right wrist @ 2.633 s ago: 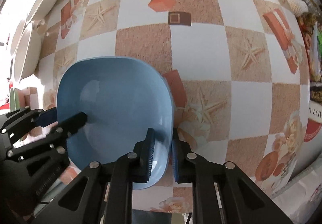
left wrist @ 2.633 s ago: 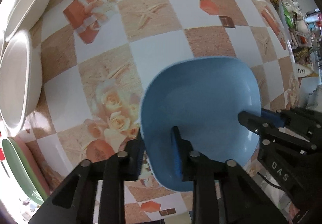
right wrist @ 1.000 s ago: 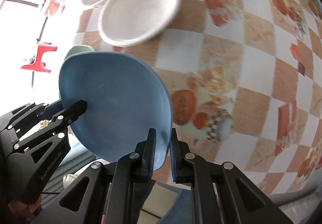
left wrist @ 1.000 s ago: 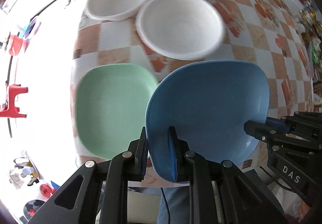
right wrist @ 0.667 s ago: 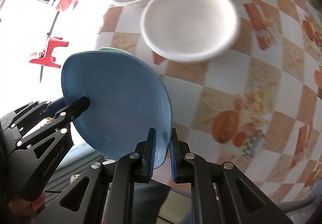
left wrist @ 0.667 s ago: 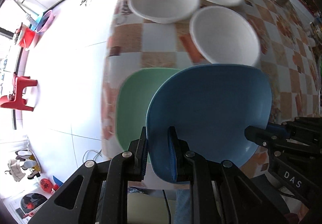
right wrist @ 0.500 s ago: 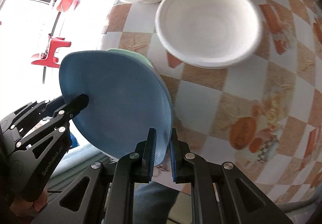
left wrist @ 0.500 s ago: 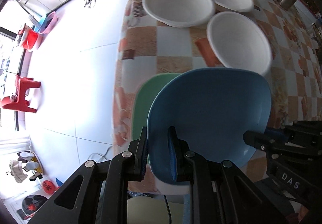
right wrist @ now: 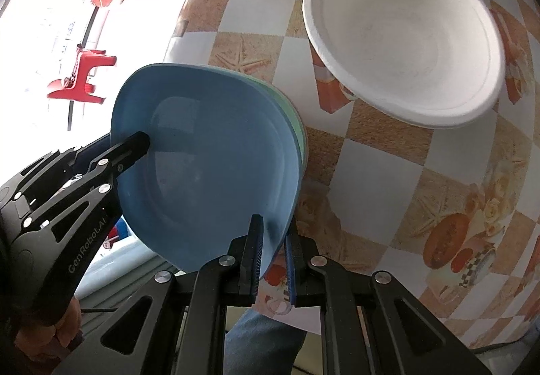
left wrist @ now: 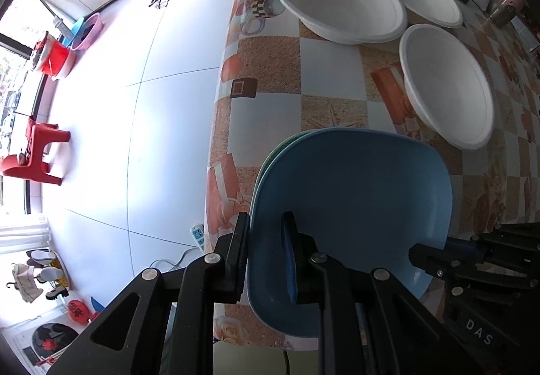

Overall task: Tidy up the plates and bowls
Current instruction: 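Carry the blue plate with the right gripper onto the green plate, then open the right gripper and move it to a white paper bowl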

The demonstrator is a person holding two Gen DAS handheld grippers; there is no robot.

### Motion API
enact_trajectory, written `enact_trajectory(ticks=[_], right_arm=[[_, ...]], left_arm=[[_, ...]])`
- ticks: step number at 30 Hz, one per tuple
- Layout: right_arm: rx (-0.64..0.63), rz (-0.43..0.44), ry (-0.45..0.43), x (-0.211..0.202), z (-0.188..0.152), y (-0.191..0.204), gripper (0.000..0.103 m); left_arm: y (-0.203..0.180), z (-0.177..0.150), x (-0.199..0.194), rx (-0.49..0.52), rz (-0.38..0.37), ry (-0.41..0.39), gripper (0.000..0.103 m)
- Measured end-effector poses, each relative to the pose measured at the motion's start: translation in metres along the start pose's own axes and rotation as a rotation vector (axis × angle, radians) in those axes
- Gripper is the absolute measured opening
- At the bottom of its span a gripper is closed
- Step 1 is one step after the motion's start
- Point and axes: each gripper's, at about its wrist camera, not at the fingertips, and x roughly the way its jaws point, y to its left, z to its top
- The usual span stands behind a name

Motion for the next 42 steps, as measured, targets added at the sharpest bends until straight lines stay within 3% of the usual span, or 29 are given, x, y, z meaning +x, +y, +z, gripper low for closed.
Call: enact_trajectory(ticks=[2,5,7,9,11,13,14,15,16,21,24,30,35,42], right_arm=[[-0.003,-0.006,0.004,0.003,0.004,0.001,0.015],[-0.013,-0.005,-0.007,-0.003,0.001,0.001,0.015],[-0.027,-0.006,-0.011,-0.005,0.001,0.003,0.015],[-0.037,-0.006,-0.008,-0.006,0.0,0.002,0.015],[-0.04,-0.001,-0.01,-0.008,-0.002,0.0,0.015],[-0.045,-0.005,-0.015,-0.01,-0.004,-0.003,0.033],[-0.047,0.0,-0.02,-0.012,-0.005,-0.005,0.065],[-0.047,0.009,-0.024,-0.014,-0.007,-0.006,0.089],[-0.048,0.018,-0.033,-0.017,-0.008,-0.008,0.09],[-0.046,-0.005,-0.053,-0.027,-0.017,-0.02,0.09],[-0.036,-0.023,-0.075,-0.034,-0.022,-0.03,0.091],[-0.013,-0.138,-0.174,-0.059,-0.024,-0.056,0.091],[0.092,-0.152,-0.209,-0.074,-0.013,-0.086,0.091],[0.126,-0.154,-0.236,-0.086,0.005,-0.108,0.091]], left_arm=[[-0.003,0.0,0.0,-0.013,-0.002,-0.004,0.02],[-0.007,0.003,0.0,-0.036,-0.005,-0.012,0.03],[-0.009,0.001,-0.004,-0.058,0.016,-0.025,0.057],[-0.011,0.004,0.0,-0.075,0.025,-0.042,0.072],[-0.013,0.002,-0.001,-0.09,0.025,-0.042,0.078],[-0.016,0.001,-0.001,-0.107,0.015,-0.037,0.08],[-0.018,0.001,-0.001,-0.121,-0.001,-0.029,0.081],[-0.02,0.001,-0.001,-0.134,-0.011,-0.028,0.083],[-0.023,0.002,-0.002,-0.148,-0.025,-0.031,0.085],[-0.038,0.015,0.0,-0.165,-0.072,-0.042,0.103],[-0.054,0.023,-0.001,-0.144,-0.075,-0.026,0.103],[-0.081,0.038,-0.015,-0.103,-0.122,-0.062,0.103],[-0.101,0.048,-0.024,-0.073,-0.105,-0.074,0.103],[-0.116,0.063,-0.024,-0.081,-0.144,-0.058,0.103]])
